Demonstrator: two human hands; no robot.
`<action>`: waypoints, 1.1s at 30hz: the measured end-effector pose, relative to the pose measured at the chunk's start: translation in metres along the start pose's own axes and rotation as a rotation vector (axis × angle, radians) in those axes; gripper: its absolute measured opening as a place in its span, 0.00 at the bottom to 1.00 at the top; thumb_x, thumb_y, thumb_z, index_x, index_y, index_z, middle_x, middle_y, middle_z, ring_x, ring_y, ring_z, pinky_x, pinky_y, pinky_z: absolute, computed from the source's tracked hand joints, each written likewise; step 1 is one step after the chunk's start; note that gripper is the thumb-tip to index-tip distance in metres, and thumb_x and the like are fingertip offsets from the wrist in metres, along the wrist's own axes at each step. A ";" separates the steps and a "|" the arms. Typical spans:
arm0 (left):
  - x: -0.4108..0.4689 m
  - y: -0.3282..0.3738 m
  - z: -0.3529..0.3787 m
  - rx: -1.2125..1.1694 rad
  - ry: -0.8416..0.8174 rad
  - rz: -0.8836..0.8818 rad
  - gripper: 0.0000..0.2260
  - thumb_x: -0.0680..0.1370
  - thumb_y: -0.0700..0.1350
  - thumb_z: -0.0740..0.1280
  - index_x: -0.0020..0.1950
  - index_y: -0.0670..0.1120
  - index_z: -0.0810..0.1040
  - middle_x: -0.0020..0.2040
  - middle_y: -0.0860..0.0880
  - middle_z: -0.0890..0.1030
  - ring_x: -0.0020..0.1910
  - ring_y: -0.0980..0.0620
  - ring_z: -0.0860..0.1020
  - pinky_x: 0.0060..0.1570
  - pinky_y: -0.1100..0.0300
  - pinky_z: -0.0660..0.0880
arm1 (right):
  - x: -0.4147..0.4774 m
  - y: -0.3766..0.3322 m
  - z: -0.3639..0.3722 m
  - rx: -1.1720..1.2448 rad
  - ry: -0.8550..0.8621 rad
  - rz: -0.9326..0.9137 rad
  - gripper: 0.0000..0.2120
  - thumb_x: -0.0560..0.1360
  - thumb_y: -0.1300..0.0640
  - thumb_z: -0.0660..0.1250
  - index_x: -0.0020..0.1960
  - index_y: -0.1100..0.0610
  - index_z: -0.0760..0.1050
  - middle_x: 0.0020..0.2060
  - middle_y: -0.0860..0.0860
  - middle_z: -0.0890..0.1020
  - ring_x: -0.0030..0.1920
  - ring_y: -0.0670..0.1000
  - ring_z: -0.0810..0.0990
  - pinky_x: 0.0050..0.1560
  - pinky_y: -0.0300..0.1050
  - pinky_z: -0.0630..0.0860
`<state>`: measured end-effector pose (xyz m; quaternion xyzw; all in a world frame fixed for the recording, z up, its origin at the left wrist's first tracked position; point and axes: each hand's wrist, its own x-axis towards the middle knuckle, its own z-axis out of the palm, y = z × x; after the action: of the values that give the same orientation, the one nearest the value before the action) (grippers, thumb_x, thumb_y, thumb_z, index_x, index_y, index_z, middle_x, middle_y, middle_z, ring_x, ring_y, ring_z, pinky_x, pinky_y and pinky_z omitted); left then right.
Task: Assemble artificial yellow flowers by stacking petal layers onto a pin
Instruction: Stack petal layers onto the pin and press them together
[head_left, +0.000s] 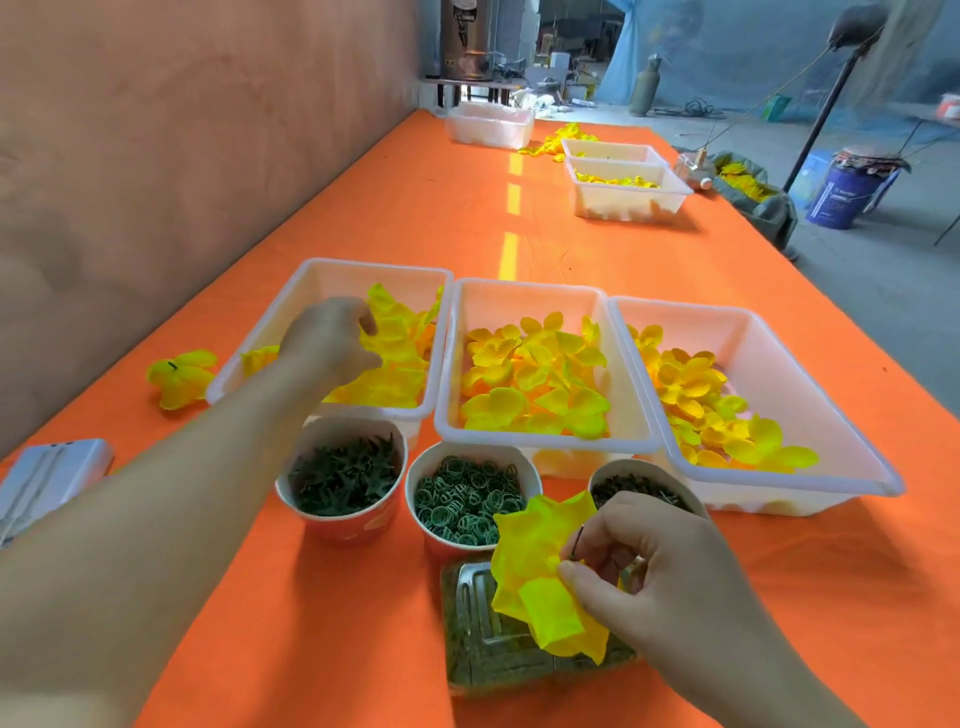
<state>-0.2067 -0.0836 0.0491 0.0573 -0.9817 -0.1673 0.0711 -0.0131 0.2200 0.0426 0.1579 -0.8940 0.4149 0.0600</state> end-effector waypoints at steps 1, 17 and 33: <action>0.007 -0.001 0.006 0.060 -0.098 -0.007 0.22 0.68 0.49 0.80 0.58 0.47 0.77 0.54 0.46 0.79 0.52 0.43 0.77 0.44 0.53 0.74 | 0.000 0.000 0.000 0.002 0.002 -0.001 0.18 0.66 0.62 0.78 0.31 0.43 0.76 0.34 0.45 0.81 0.35 0.47 0.80 0.33 0.29 0.68; 0.007 0.003 0.019 -0.255 0.073 0.015 0.02 0.77 0.46 0.73 0.45 0.49 0.85 0.54 0.44 0.84 0.48 0.47 0.78 0.41 0.57 0.68 | -0.001 0.001 -0.001 -0.017 0.001 0.004 0.12 0.68 0.58 0.77 0.33 0.46 0.78 0.34 0.45 0.79 0.38 0.48 0.79 0.36 0.35 0.72; -0.010 0.007 0.036 -0.062 -0.105 -0.046 0.04 0.72 0.40 0.76 0.43 0.47 0.83 0.47 0.45 0.84 0.43 0.47 0.77 0.41 0.58 0.69 | -0.002 0.001 0.002 -0.042 0.071 -0.017 0.12 0.66 0.54 0.76 0.31 0.42 0.74 0.31 0.42 0.78 0.38 0.45 0.79 0.39 0.45 0.77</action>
<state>-0.2030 -0.0641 0.0161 0.0686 -0.9768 -0.2020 0.0176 -0.0111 0.2194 0.0397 0.1494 -0.8985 0.4009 0.0986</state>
